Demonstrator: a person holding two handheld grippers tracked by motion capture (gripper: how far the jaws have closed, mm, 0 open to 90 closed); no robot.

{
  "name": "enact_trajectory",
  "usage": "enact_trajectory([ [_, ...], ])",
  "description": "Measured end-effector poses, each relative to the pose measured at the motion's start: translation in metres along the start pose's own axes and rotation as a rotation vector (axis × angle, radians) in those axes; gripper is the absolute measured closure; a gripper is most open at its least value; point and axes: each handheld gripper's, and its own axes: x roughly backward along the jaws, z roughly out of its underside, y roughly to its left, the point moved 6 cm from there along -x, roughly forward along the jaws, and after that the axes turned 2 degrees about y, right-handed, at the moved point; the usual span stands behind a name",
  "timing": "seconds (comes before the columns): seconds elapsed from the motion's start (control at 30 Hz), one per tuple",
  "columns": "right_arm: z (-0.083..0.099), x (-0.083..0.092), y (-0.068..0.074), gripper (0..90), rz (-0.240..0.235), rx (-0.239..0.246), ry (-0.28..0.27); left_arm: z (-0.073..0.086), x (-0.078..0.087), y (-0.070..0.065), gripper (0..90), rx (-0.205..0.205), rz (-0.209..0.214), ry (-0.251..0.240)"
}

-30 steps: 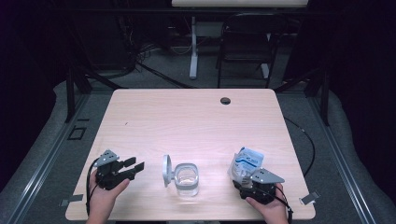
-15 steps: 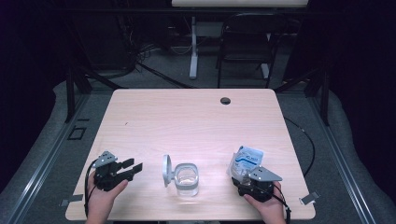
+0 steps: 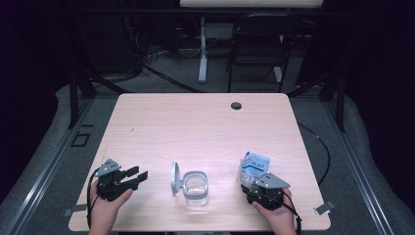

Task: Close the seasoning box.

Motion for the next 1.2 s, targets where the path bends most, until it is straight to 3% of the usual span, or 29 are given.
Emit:
enact_trajectory([
  [0.27,-0.004,0.001,0.002,40.1,0.020,0.020,0.010,0.000,0.000,0.001,52.8,-0.001,-0.003,-0.001],
  [0.47,-0.014,0.006,0.007,40.1,0.019,0.034,-0.023,0.001,0.000,0.002,52.8,-0.005,-0.007,0.005],
  [0.77,-0.030,0.019,0.010,40.0,0.072,0.076,-0.087,0.002,0.002,0.002,52.8,-0.001,-0.009,0.000],
  [1.2,-0.041,0.031,0.007,40.0,0.132,0.137,-0.103,0.005,0.005,0.001,52.7,-0.005,-0.013,0.006],
])
